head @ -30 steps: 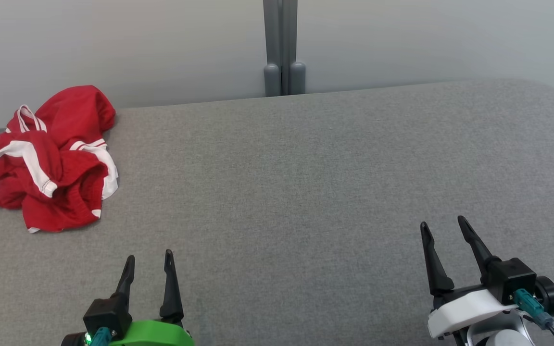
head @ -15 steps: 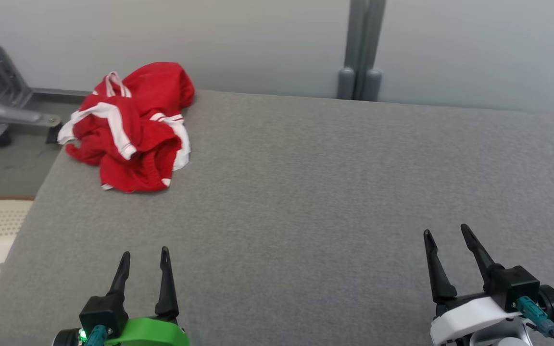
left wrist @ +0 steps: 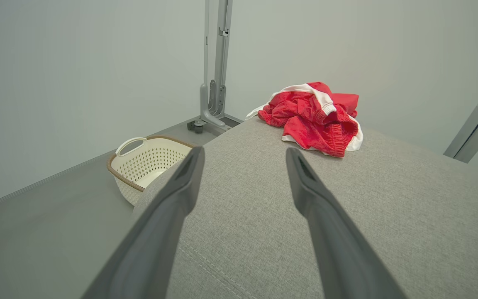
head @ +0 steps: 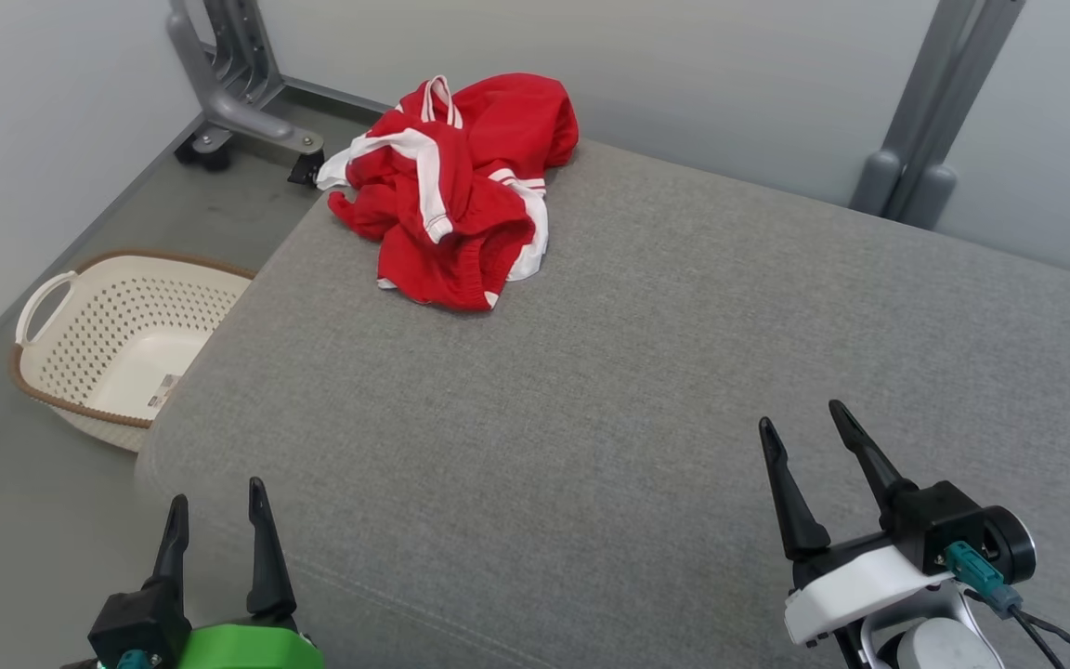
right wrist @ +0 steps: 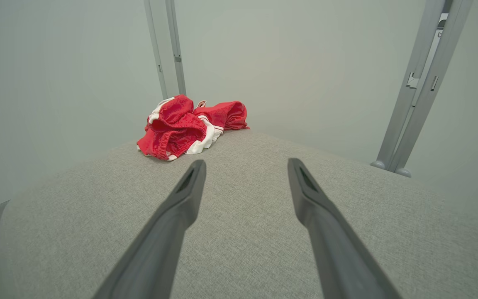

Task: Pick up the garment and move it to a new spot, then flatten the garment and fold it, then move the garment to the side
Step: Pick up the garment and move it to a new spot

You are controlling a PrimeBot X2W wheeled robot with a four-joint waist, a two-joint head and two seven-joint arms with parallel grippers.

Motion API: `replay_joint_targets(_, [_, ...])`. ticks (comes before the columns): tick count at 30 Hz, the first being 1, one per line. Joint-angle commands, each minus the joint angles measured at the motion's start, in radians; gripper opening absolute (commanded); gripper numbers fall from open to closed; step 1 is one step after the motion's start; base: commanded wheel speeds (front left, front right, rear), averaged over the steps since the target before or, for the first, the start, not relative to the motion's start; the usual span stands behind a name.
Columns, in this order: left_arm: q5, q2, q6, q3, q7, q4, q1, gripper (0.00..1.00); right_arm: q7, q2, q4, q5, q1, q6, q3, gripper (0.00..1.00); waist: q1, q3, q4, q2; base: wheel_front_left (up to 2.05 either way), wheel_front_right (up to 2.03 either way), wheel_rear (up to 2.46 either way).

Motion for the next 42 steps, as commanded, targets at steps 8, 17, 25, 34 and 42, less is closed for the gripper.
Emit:
replay_joint_targets(8, [-0.005, 0.004, 0.009, -0.002, -0.001, -0.004, 0.025, 1.0, -0.004, -0.005, 0.0, -0.001, 0.0, -0.001, -0.022, 1.0, 0.0, 0.021, 0.025, 0.0, 0.0, 0.0, 0.0])
replay_joint_targets(17, [0.005, 0.03, -0.027, 0.074, -0.001, -0.055, -0.103, 1.0, -0.004, -0.005, -0.067, -0.043, -0.004, -0.001, -0.084, 1.0, 0.0, 0.112, -0.051, 0.0, 0.0, 0.0, 0.0])
replay_joint_targets(25, [0.032, 0.157, -0.074, 0.129, 0.019, -0.006, -0.496, 1.0, -0.004, -0.005, -0.119, -0.126, -0.087, -0.001, -0.117, 1.0, 0.0, 0.296, -0.149, 0.0, 0.0, 0.0, 0.0])
replay_joint_targets(34, [0.002, 0.215, -0.151, 0.055, 0.234, 0.244, -0.866, 1.0, -0.004, -0.005, -0.176, -0.196, -0.201, -0.001, -0.089, 1.0, 0.0, 0.487, -0.232, 0.0, 0.0, 0.0, 0.0])
replay_joint_targets(42, [-0.023, 0.195, -0.175, 0.005, 0.281, 0.49, -0.969, 1.0, -0.004, -0.004, -0.198, -0.22, -0.239, -0.001, -0.087, 1.0, 0.0, 0.571, -0.261, 0.0, 0.0, 0.0, 0.0])
